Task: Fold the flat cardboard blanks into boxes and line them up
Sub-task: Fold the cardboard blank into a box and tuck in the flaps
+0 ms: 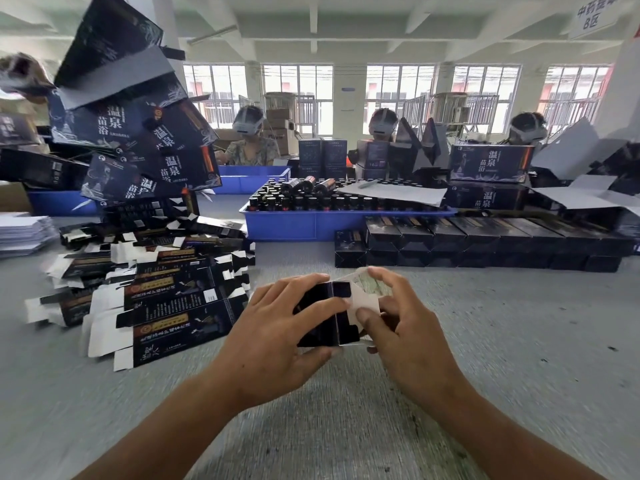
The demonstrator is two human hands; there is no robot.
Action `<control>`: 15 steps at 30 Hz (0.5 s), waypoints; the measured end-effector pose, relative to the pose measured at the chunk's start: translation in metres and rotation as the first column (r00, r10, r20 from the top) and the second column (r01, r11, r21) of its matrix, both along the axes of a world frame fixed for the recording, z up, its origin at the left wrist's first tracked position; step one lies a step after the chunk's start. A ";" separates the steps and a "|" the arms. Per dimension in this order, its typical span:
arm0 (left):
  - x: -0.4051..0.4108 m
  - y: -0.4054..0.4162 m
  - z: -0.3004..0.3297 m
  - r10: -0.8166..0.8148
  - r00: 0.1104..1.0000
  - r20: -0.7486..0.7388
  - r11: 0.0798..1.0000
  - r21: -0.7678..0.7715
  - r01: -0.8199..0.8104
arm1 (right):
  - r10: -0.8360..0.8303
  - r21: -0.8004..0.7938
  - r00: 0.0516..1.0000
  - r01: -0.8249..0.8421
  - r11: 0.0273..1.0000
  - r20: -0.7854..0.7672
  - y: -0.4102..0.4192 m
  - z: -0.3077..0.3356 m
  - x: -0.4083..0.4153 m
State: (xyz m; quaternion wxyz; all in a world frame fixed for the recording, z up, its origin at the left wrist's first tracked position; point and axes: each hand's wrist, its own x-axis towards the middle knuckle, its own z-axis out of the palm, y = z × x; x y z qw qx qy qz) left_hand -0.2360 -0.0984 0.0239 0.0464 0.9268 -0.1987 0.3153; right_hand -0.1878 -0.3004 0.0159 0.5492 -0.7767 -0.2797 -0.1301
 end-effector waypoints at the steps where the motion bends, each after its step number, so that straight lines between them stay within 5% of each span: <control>1: 0.000 0.000 0.000 0.001 1.000 0.009 1.000 0.005 -0.001 | -0.012 -0.005 1.000 0.012 1.000 0.012 0.000 0.000 0.000; 6: 0.001 0.000 -0.001 -0.008 0.999 0.045 1.000 0.001 0.008 | -0.030 -0.082 0.992 0.040 0.996 0.125 0.000 -0.001 -0.001; 15: 0.003 -0.002 -0.005 0.008 0.999 0.052 1.000 0.012 -0.009 | -0.056 -0.122 0.993 0.069 0.990 0.107 0.000 0.000 0.000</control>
